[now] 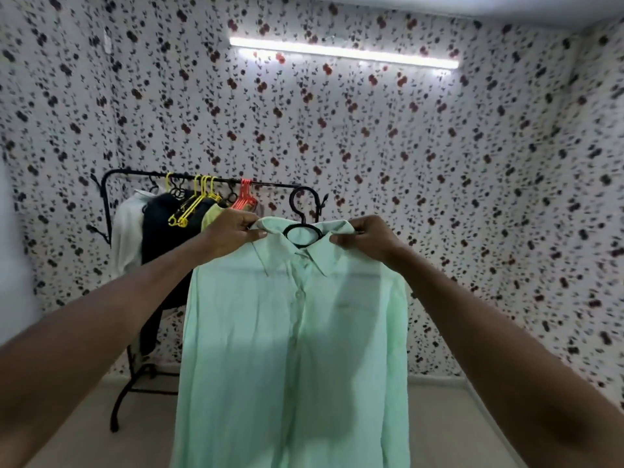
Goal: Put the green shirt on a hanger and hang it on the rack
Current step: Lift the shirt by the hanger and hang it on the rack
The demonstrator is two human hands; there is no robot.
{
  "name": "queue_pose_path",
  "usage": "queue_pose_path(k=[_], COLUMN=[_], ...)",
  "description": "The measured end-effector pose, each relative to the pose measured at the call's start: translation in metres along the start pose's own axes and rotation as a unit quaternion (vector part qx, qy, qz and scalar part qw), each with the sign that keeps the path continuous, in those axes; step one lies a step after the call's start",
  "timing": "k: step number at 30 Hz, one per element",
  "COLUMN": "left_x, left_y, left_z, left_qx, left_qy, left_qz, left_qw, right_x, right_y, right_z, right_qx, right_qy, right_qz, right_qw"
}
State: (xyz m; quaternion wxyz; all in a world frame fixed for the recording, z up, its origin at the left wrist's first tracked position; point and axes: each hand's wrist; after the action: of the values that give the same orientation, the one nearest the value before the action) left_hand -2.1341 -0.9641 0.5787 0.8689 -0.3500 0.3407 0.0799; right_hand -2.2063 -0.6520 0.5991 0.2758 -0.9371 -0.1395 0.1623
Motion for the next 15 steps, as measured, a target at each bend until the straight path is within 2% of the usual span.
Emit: queue_pose_path(k=[6, 15], left_x=[-0.070, -0.180], left_y=[-0.025, -0.011], left_z=[-0.110, -0.256], left_qx=[-0.008, -0.029], left_qy=[-0.005, 0.002], left_qz=[0.011, 0.021], left_qw=[1.000, 0.999], right_x=[-0.131, -0.320], right_y=[0.050, 0.096], right_z=[-0.002, 0.035], right_qx=[0.004, 0.014], right_qy=[-0.013, -0.018], right_qz=[0.005, -0.002], right_qw=[1.000, 1.000])
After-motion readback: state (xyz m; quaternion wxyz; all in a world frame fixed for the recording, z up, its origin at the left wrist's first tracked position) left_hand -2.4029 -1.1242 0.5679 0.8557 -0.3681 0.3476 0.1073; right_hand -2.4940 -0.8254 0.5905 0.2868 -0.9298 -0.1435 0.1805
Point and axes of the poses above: each hand's wrist, its own x-axis away from the middle knuckle, its own y-axis out of the palm, z = x × y, and after that the axes turned 12 degrees about y, right-handed
